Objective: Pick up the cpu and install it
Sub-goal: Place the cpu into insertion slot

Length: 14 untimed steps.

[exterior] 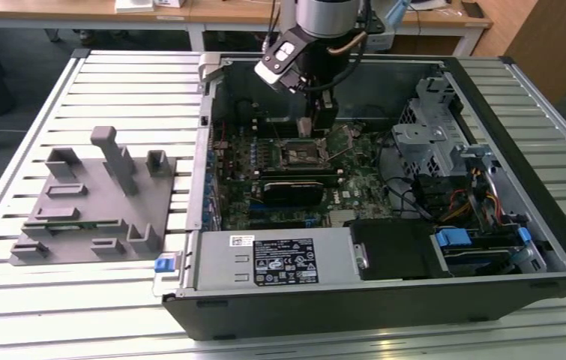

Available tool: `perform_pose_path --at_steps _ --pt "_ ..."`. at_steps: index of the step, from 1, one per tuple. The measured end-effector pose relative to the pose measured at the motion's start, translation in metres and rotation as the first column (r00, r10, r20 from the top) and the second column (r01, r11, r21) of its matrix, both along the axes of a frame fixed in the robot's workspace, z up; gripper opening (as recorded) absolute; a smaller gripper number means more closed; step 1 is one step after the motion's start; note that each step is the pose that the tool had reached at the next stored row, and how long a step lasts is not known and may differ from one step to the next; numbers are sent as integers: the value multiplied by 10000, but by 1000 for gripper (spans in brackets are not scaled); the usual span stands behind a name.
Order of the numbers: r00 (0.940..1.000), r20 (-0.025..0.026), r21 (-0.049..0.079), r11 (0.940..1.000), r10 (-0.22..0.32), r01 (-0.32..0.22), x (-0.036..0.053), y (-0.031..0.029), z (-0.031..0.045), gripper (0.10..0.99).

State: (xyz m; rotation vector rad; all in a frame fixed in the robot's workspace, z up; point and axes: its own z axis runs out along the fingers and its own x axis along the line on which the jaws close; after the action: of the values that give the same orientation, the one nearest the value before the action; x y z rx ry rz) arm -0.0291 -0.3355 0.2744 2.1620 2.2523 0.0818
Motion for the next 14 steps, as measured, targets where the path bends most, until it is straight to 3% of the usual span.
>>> perform_pose_path --at_steps 14 --pt "10000 1 -33 10000 -58 58 -46 70 -169 525"
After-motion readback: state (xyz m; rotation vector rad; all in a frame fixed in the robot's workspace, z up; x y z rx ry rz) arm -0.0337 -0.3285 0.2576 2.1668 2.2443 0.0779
